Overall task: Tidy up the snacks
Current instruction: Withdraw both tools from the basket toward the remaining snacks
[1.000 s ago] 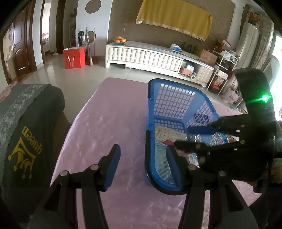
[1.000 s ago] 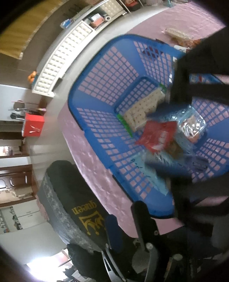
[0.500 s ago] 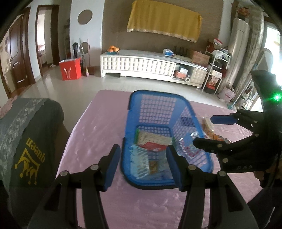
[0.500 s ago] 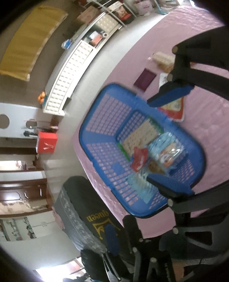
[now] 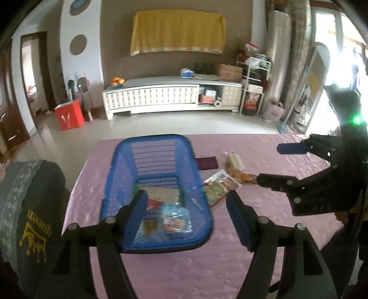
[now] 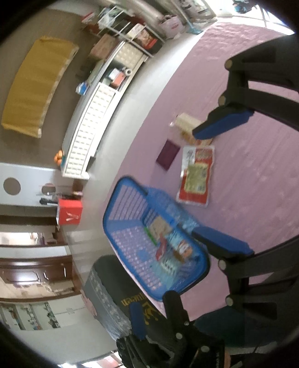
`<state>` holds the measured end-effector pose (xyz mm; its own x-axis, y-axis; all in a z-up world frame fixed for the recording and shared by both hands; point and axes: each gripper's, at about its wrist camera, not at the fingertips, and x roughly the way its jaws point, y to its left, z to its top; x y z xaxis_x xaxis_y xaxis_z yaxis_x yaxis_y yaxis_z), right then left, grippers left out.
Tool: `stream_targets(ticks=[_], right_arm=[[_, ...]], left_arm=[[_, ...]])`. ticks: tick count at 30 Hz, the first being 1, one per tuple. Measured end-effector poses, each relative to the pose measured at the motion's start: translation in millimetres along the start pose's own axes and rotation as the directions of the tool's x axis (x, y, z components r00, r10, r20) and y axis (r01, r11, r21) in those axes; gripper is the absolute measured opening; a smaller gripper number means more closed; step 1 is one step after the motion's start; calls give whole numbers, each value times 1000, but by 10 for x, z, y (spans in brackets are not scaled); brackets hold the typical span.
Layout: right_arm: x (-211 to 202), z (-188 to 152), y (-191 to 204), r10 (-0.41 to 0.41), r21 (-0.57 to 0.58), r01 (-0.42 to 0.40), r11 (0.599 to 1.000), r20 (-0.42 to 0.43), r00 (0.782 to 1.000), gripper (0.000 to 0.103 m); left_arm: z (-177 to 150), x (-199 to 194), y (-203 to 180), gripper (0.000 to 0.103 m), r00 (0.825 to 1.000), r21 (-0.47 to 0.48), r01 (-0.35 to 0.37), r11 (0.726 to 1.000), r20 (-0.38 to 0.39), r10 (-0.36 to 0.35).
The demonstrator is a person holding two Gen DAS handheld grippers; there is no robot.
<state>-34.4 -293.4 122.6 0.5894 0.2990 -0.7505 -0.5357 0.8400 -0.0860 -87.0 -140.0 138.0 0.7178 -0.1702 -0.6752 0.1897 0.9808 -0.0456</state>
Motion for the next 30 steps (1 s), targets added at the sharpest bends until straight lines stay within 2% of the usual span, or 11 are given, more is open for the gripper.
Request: stream_targets(ticks=[7, 17, 26, 30], right_arm=[[-77, -271, -421, -37, 49, 38, 998, -23, 999, 82], [37, -617, -888, -38, 74, 42, 996, -62, 997, 82], [462, -833, -1144, -19, 101, 31, 994, -118, 993, 82], [692, -889, -1195, -22, 76, 33, 997, -141, 990, 82]], left_arm=[[49, 191, -446, 70, 998, 52, 54, 997, -37, -52], [100, 582, -942, 70, 992, 97, 96, 991, -90, -87], [-3, 1118, -1234, 70, 984, 163, 85, 983, -171, -57], [-74, 1489, -1291, 70, 971, 174, 77, 982, -237, -34]])
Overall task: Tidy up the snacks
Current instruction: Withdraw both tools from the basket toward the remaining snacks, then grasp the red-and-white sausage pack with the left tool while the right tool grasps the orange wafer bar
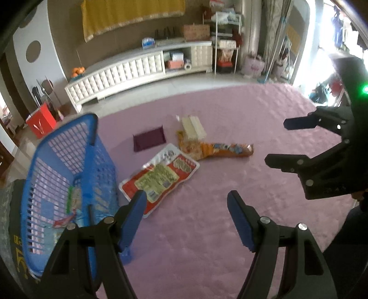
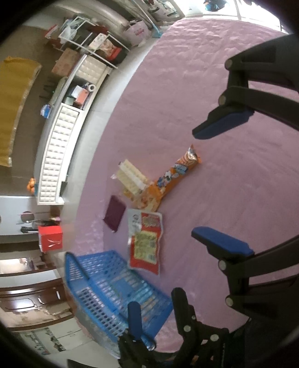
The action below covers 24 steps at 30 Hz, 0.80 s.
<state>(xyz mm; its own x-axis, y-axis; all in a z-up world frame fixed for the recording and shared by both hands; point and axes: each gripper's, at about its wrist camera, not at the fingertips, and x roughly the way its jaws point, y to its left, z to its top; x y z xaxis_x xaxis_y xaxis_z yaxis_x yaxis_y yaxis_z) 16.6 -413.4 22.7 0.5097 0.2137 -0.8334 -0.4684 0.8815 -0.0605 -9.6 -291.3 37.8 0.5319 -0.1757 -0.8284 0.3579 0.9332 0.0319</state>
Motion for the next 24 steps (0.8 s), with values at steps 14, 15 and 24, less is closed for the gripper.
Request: stream_targets(ticks=[14, 15, 24], right_arm=[[558, 0, -285, 50, 87, -47, 995, -29, 998, 82], [570, -9, -303, 52, 92, -49, 995, -28, 998, 82], [614, -44, -439, 77, 140, -73, 987, -26, 997, 82]], left_arm=[[83, 932, 111, 67, 979, 68, -152, 986, -129, 160], [78, 971, 112, 64, 978, 82, -160, 984, -126, 169], [31, 1245, 218, 27, 975, 51, -82, 995, -201, 90]])
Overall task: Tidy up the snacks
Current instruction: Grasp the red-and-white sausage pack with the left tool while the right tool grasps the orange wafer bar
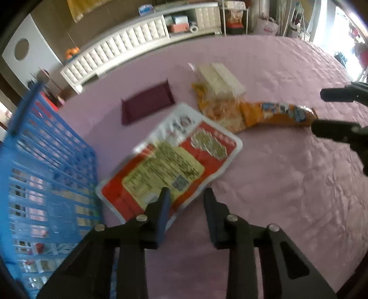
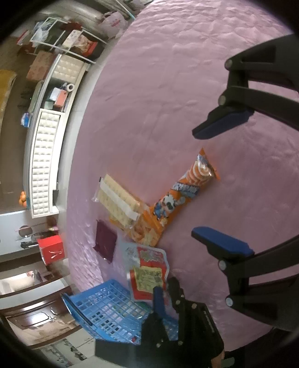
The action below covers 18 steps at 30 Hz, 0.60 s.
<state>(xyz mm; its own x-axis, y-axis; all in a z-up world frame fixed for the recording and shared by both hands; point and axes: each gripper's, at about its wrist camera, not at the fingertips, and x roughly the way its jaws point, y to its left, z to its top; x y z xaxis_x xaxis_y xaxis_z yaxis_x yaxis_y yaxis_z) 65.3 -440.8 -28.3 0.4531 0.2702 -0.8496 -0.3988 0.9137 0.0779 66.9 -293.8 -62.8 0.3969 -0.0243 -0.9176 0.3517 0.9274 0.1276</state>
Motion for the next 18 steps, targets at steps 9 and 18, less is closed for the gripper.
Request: stream_targets(ticks=[9, 18], right_arm=[[1, 71, -2, 61, -17, -61, 998, 9, 998, 82], [165, 234, 123, 75, -131, -76, 989, -12, 997, 82]], left_arm=[[33, -98, 50, 4, 996, -32, 87, 996, 39, -86], [10, -324, 125, 1, 981, -120, 167, 979, 118, -152]])
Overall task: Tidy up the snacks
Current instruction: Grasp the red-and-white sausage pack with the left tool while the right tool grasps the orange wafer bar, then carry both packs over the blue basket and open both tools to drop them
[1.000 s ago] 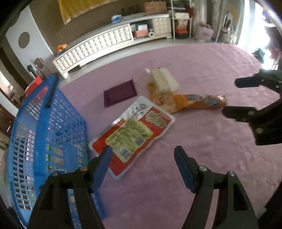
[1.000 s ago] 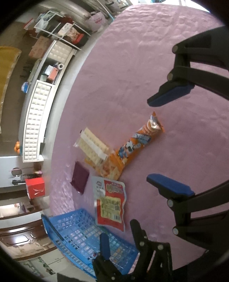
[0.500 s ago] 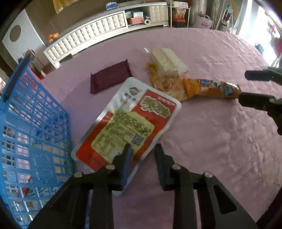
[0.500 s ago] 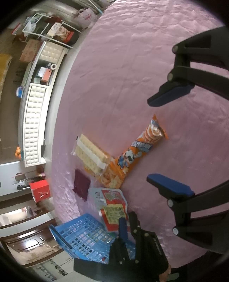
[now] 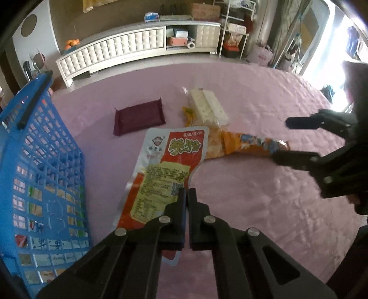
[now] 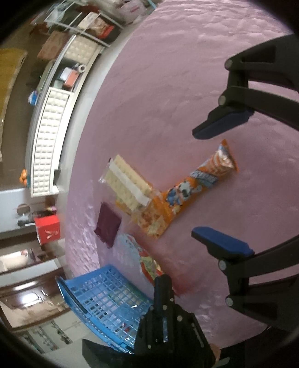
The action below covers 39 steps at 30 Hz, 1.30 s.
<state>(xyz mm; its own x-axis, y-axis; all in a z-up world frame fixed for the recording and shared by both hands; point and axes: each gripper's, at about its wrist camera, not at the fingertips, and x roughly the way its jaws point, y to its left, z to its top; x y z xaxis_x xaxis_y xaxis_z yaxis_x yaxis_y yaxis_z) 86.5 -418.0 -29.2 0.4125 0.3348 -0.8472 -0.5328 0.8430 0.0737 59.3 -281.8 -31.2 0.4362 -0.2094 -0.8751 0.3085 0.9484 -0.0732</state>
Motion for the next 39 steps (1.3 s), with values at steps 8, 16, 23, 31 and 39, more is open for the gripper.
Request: stream_targets(ticks=[8, 16, 23, 31, 39], right_arm=[[223, 46, 91, 13, -93, -18, 996, -51, 999, 82], [350, 31, 79, 11, -108, -20, 994, -78, 997, 30], [90, -33, 184, -30, -129, 25, 991, -34, 999, 19], [-542, -8, 454, -54, -122, 60, 991, 54, 997, 19], [-1104, 31, 801, -72, -122, 89, 989, 136, 988, 19]], left_arm=[[-22, -151, -26, 0, 997, -34, 60, 998, 40, -59], [-55, -170, -106, 0, 994, -23, 88, 996, 60, -86], [-78, -297, -183, 0, 991, -15, 90, 996, 97, -88], [-138, -739, -279, 0, 979, 10, 100, 995, 176, -100], [-225, -1373, -305, 0, 956, 19, 84, 996, 280, -86]])
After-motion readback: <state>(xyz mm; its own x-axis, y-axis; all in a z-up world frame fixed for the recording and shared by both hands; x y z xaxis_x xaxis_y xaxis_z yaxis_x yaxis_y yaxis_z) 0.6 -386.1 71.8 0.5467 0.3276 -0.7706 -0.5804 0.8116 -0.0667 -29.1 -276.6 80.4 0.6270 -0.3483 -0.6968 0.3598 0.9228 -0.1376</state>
